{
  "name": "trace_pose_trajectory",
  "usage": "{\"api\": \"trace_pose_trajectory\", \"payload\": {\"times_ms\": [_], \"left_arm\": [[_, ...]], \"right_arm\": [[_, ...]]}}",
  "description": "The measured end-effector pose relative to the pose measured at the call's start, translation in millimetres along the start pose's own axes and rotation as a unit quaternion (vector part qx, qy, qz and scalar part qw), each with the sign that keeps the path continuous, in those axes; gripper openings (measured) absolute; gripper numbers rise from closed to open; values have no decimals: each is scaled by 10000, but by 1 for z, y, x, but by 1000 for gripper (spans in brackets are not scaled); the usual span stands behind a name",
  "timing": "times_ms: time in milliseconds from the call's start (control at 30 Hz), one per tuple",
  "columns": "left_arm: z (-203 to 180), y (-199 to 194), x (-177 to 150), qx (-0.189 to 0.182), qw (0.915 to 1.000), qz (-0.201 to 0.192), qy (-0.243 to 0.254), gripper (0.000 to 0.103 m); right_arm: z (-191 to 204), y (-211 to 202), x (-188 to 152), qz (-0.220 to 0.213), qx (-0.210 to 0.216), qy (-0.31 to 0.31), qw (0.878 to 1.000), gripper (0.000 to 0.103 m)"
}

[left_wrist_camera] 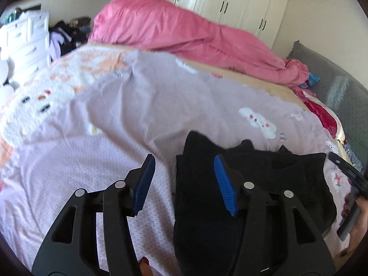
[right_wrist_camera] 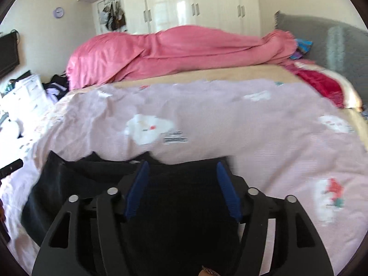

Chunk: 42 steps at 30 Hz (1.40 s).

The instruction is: Fold small clothes

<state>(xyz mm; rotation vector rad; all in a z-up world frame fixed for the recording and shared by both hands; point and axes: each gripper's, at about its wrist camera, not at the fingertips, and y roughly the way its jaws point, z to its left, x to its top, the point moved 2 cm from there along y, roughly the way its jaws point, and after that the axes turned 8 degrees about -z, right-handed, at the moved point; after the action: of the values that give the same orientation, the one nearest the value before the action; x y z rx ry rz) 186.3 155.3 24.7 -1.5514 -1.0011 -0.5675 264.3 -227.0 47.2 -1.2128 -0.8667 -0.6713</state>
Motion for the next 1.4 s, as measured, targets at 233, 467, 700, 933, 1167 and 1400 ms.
{"api": "trace_pose_trajectory", "payload": {"times_ms": [233, 467, 700, 933, 1167, 1400], "left_arm": [[0, 31, -11, -121, 9993, 342, -46, 45], [-9, 41, -22, -193, 9987, 439, 178, 33], [-24, 42, -27, -63, 9966, 430, 702, 0], [-17, 9, 1, -157, 9985, -291, 435, 0], [13, 19, 10, -490, 9984, -140, -251, 0], [3, 51, -7, -482, 9975, 494, -181, 17]], "right_arm": [[-30, 8, -28, 462, -337, -223, 9981, 70], [-29, 31, -42, 731, 2, -28, 9973, 70], [-25, 36, -46, 752, 136, 31, 9971, 8], [-54, 12, -27, 306, 493, 902, 9942, 6], [-70, 20, -33, 464, 307, 1195, 9913, 6], [-60, 31, -39, 655, 233, 973, 9928, 24]]}}
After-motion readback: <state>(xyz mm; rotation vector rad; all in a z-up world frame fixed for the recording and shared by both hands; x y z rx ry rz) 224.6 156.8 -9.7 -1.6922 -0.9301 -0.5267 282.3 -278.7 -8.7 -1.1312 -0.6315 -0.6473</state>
